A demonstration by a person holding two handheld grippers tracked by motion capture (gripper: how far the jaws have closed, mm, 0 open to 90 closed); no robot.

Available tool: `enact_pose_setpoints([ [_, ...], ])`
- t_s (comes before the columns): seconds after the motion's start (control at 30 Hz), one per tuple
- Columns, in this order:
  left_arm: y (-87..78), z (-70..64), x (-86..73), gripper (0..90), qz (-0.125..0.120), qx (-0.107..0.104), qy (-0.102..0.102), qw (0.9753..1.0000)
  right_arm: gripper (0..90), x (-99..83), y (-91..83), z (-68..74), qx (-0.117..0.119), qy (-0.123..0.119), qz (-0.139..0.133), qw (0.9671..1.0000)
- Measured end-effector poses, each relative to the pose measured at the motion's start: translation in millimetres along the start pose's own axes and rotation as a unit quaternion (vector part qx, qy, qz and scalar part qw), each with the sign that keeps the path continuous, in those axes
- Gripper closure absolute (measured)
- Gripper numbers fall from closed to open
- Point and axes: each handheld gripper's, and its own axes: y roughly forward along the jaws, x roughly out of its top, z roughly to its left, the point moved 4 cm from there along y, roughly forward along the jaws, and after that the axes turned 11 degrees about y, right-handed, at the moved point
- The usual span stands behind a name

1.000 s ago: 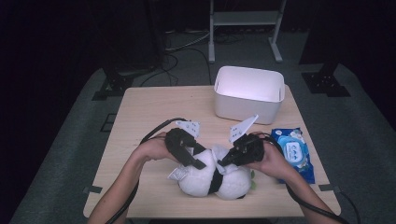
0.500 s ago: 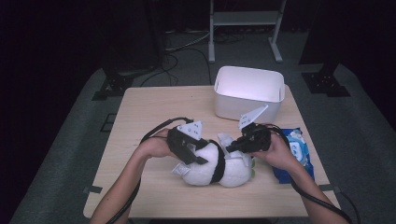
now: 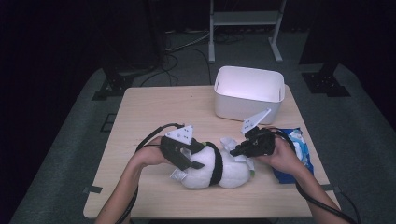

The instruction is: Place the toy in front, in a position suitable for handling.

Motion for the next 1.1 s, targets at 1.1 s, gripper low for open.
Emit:
enact_pose_setpoints([
  [1.1,-27.3,-11.0,-10.9,14.7,-0.043,0.046,-0.048,0.9968,83.8,-2.8,-1.4,9.0,-0.01,-0.002,0.024,0.9997],
])
